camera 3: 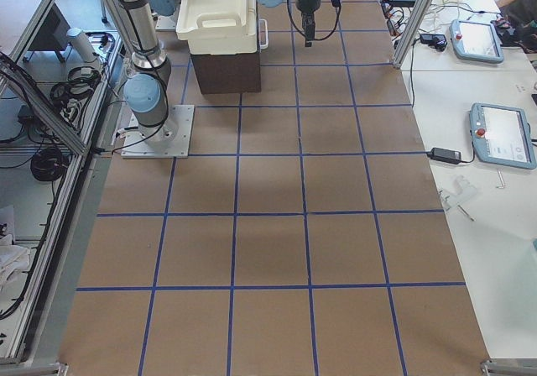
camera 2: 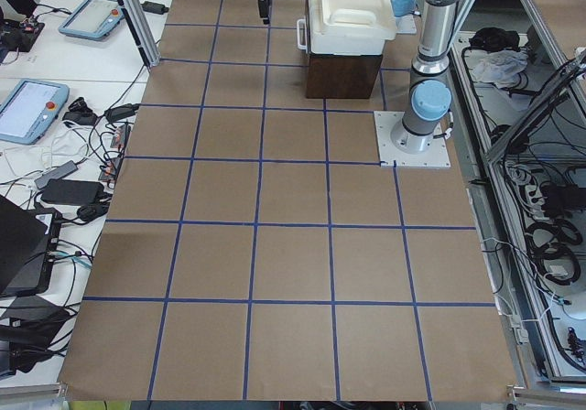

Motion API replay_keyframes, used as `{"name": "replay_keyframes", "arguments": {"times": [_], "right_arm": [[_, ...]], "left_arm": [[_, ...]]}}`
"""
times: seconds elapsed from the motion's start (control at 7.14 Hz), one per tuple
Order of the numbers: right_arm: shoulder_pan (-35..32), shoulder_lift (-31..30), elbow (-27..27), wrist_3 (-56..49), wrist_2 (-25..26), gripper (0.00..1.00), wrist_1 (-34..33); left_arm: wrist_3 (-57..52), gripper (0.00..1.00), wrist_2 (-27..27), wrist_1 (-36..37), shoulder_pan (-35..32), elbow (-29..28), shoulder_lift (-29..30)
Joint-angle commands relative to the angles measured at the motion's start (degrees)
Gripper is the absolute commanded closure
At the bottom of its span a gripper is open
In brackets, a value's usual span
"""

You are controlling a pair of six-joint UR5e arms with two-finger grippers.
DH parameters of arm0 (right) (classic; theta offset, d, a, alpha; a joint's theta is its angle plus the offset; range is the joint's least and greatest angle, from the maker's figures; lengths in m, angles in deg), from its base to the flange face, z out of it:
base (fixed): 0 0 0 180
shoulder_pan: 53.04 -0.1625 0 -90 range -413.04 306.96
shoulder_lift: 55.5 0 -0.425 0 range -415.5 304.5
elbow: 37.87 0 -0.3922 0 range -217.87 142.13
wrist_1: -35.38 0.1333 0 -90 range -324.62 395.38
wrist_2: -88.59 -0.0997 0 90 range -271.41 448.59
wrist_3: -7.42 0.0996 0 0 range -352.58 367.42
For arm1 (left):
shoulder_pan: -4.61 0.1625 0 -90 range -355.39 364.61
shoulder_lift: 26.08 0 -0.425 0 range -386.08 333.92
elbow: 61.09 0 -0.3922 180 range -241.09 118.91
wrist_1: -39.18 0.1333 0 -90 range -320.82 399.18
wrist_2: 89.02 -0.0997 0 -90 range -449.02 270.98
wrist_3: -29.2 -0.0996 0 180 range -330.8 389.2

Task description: Put scissors in drawer and close it

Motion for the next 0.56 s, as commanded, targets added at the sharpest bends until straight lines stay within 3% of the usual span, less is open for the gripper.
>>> {"name": "replay_keyframes", "arguments": {"times": [0.0,0.42], "right_arm": [[0.0,0.2,0.1,0.3,-0.3,0.00,-0.6],[0.0,0.6,0.2,0.5,-0.4,0.00,-1.0]], "left_arm": [[-0.5,0.00,-5.9,3.7,2.3,2.4,-3.4],[-0.5,0.00,-6.5,2.8,2.7,4.9,-7.3]]}}
